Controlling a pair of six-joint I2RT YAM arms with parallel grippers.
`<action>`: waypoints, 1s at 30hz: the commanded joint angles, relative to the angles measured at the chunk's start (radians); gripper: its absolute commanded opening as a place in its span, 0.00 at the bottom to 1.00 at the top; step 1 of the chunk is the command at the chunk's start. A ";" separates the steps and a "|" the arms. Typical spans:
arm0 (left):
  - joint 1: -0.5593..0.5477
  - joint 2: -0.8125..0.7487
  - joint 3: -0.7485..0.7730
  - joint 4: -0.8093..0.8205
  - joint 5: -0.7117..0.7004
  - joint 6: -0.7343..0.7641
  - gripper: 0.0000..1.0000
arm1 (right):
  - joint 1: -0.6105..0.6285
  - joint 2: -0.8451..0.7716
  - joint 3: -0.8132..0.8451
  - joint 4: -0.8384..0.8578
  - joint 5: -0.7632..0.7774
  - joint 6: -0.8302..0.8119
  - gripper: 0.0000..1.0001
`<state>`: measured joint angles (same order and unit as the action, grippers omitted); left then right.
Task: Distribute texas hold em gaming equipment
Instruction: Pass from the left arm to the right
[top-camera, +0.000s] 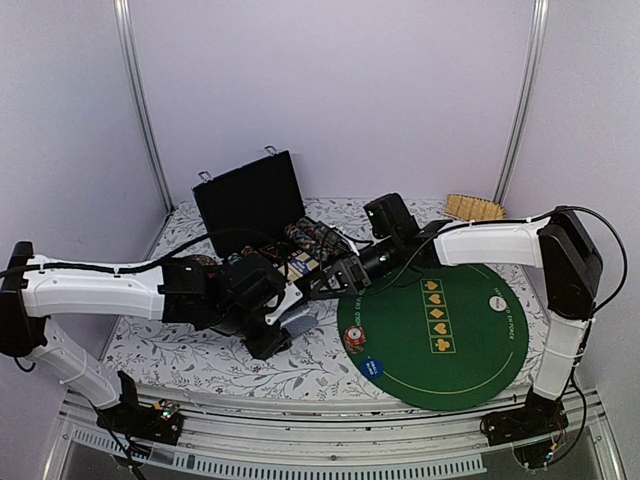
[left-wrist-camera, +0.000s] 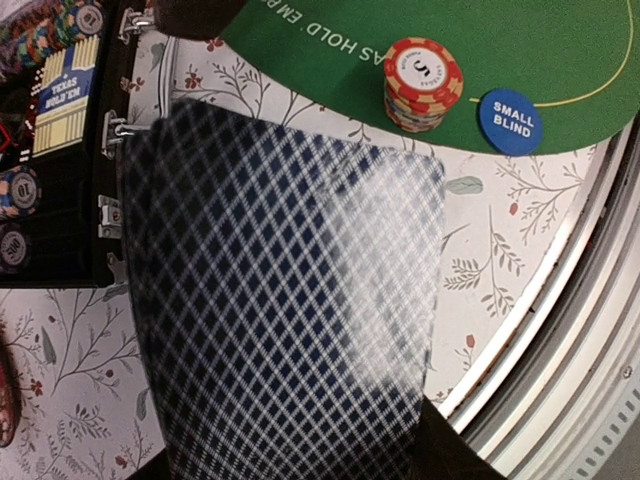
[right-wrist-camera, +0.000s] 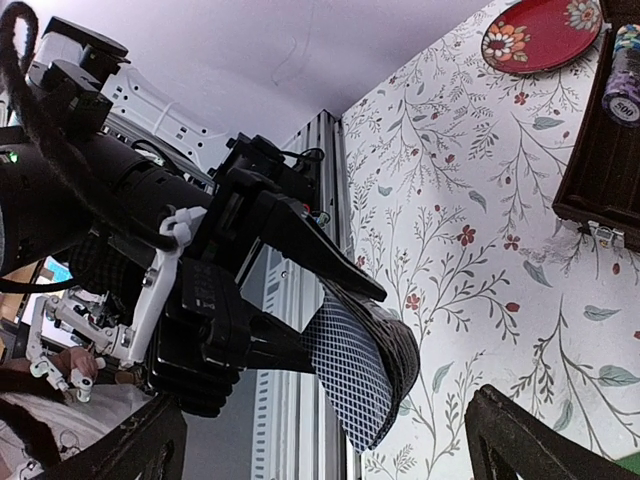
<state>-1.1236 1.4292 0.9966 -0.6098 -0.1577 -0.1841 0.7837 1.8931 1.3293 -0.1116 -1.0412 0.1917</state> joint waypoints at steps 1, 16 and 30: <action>-0.011 -0.061 0.028 0.096 0.002 0.030 0.52 | 0.002 0.014 -0.006 0.030 -0.009 0.001 0.99; -0.003 -0.040 0.054 0.097 0.006 0.055 0.51 | -0.057 -0.063 -0.136 0.160 -0.039 0.135 0.99; -0.004 -0.028 0.078 0.104 -0.012 0.094 0.52 | 0.039 0.110 0.015 0.196 -0.085 0.211 0.79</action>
<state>-1.1236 1.3880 1.0462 -0.5350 -0.1585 -0.1169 0.8070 1.9602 1.3045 0.0544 -1.0870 0.3695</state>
